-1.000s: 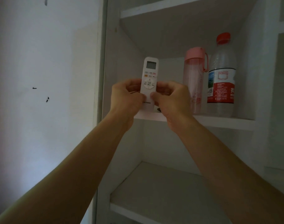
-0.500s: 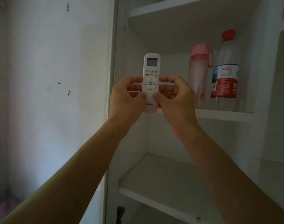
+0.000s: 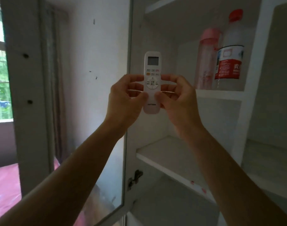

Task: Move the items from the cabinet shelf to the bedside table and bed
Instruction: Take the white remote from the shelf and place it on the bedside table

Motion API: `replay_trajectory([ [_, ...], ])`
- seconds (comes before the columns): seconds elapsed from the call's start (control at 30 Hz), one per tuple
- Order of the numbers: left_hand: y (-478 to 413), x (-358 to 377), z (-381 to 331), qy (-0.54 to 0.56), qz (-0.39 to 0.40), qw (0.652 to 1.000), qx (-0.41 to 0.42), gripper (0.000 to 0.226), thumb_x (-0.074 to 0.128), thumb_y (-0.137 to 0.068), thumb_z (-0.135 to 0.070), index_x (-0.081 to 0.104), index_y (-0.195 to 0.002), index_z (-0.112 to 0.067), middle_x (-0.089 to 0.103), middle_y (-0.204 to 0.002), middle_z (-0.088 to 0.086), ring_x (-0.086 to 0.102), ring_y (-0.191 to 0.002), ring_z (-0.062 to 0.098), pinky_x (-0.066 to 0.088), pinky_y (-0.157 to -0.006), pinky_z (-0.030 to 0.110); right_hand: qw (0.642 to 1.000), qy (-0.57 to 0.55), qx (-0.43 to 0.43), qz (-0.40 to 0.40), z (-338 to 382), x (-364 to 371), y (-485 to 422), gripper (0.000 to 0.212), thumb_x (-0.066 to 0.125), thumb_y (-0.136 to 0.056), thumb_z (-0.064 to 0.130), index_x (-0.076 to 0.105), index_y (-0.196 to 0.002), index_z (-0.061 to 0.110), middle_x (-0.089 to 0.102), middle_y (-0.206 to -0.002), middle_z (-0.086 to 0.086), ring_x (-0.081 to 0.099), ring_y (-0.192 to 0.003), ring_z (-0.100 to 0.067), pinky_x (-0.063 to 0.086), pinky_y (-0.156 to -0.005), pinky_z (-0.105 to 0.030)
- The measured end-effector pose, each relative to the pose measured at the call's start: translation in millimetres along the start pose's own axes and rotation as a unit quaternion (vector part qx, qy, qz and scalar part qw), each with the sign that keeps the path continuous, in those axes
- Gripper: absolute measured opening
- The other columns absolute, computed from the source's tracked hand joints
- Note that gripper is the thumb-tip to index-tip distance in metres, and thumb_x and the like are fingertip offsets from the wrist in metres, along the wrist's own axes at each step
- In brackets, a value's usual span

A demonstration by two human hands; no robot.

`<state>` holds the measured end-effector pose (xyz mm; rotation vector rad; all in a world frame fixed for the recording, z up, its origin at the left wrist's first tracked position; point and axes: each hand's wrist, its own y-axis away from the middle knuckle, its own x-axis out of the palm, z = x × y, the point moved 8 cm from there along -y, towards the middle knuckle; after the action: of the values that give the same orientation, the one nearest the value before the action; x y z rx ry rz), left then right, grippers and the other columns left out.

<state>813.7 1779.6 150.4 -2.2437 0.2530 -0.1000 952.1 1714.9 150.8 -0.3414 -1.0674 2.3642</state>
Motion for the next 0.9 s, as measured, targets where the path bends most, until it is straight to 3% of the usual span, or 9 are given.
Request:
replay_trajectory([
  [0.13, 34.1, -20.5, -11.8, -0.043, -0.029, 0.999, -0.005, 0.037, 0.069, -0.087, -0.004, 0.061, -0.122, -0.012, 0.071, -0.110, 0.006, 0.071, -0.098, 0.024, 0.063, -0.082, 0.043, 0.999, -0.037, 0.001, 0.029, 6.5, 9.5, 29.0, 0.035, 0.068, -0.091, 0.005, 0.058, -0.115, 0.028, 0.070, -0.115, -0.001, 0.070, -0.105, -0.018, 0.065, -0.080, -0.038],
  [0.3, 63.5, -62.8, -25.8, -0.100, -0.061, 0.993, -0.016, 0.036, 0.070, -0.084, -0.008, 0.062, -0.118, -0.015, 0.072, -0.105, 0.004, 0.072, -0.095, 0.022, 0.063, -0.079, 0.045, 0.997, -0.055, -0.005, 0.057, 15.4, 41.6, 55.4, 0.036, 0.071, -0.090, 0.010, 0.058, -0.120, 0.025, 0.069, -0.114, 0.004, 0.070, -0.103, -0.015, 0.064, -0.077, -0.031],
  [0.47, 92.0, -117.8, -51.4, -0.155, -0.098, 0.983, -0.014, 0.041, 0.071, -0.080, -0.013, 0.062, -0.120, -0.010, 0.072, -0.107, 0.007, 0.072, -0.097, 0.022, 0.062, -0.082, 0.048, 0.990, -0.098, -0.017, 0.100, 35.8, 89.9, 79.5, 0.036, 0.073, -0.089, 0.011, 0.056, -0.112, 0.033, 0.070, -0.109, 0.007, 0.070, -0.097, -0.011, 0.063, -0.074, -0.026],
  [0.67, 124.8, -199.4, -78.6, -0.212, -0.146, 0.966, -0.031, 0.036, 0.070, -0.083, -0.001, 0.065, -0.117, -0.012, 0.073, -0.100, 0.006, 0.071, -0.089, 0.022, 0.063, -0.076, 0.038, 0.973, -0.170, -0.006, 0.155, 68.2, 162.5, 116.4, 0.037, 0.073, -0.089, 0.011, 0.057, -0.121, 0.023, 0.070, -0.114, 0.003, 0.070, -0.098, -0.012, 0.062, -0.075, -0.022],
  [0.8, 154.4, -263.8, -100.2, -0.238, -0.176, 0.954, -0.048, 0.037, 0.070, -0.082, 0.001, 0.066, -0.116, -0.015, 0.074, -0.097, 0.004, 0.072, -0.087, 0.019, 0.062, -0.071, 0.032, 0.960, -0.202, 0.008, 0.192, 94.5, 218.9, 150.8, 0.040, 0.073, -0.089, 0.010, 0.058, -0.126, 0.016, 0.070, -0.117, -0.004, 0.070, -0.102, -0.017, 0.064, -0.079, -0.033],
  [0.9, 181.1, -312.0, -121.1, -0.250, -0.194, 0.947, -0.051, 0.037, 0.072, -0.081, -0.001, 0.066, -0.113, -0.019, 0.074, -0.097, 0.004, 0.073, -0.087, 0.021, 0.063, -0.076, 0.038, 0.952, -0.221, 0.012, 0.211, 122.1, 258.6, 182.7, 0.039, 0.073, -0.089, 0.010, 0.058, -0.124, 0.017, 0.070, -0.116, -0.005, 0.070, -0.103, -0.018, 0.065, -0.079, -0.036],
])
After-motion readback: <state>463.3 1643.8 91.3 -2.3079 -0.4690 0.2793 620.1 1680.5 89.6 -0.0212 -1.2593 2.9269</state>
